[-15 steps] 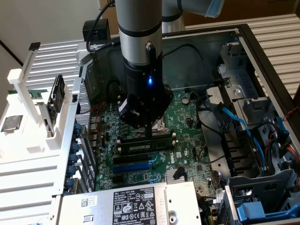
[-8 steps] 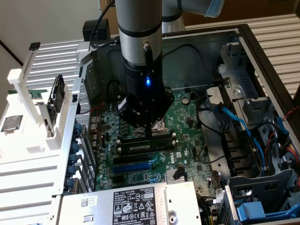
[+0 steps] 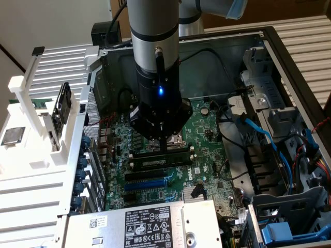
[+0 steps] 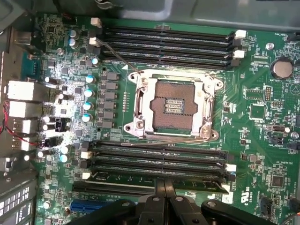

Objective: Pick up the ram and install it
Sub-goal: 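Press down the ram until it locks into place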

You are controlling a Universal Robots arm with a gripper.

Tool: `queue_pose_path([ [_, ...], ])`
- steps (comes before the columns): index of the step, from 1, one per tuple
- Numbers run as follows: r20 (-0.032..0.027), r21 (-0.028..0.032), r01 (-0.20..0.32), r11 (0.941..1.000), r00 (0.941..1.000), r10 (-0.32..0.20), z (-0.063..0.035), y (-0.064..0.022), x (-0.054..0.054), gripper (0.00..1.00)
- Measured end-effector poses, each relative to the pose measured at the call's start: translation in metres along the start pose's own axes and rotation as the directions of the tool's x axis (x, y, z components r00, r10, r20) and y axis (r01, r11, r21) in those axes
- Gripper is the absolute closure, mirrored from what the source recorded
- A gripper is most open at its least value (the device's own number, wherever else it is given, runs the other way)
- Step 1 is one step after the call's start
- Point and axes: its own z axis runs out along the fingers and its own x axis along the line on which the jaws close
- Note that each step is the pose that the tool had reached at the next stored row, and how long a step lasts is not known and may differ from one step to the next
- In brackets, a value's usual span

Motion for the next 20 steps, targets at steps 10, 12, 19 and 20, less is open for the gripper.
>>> queue_pose_path([
  [10, 0.0004, -0.0002, -0.153, 0.9882, 0.9882, 0.153, 0.0003, 0.0, -0.0001, 0.9],
  [12, 0.0005, -0.0003, -0.178, 0.9841, 0.9841, 0.178, 0.0003, 0.0, -0.0001, 0.9],
  [19, 0.0006, -0.0004, -0.259, 0.966, 0.966, 0.259, 0.0003, 0.0, -0.0001, 0.9],
  [20, 0.0007, -0.0004, -0.269, 0.9633, 0.9633, 0.269, 0.0003, 0.0, -0.0001, 0.9],
])
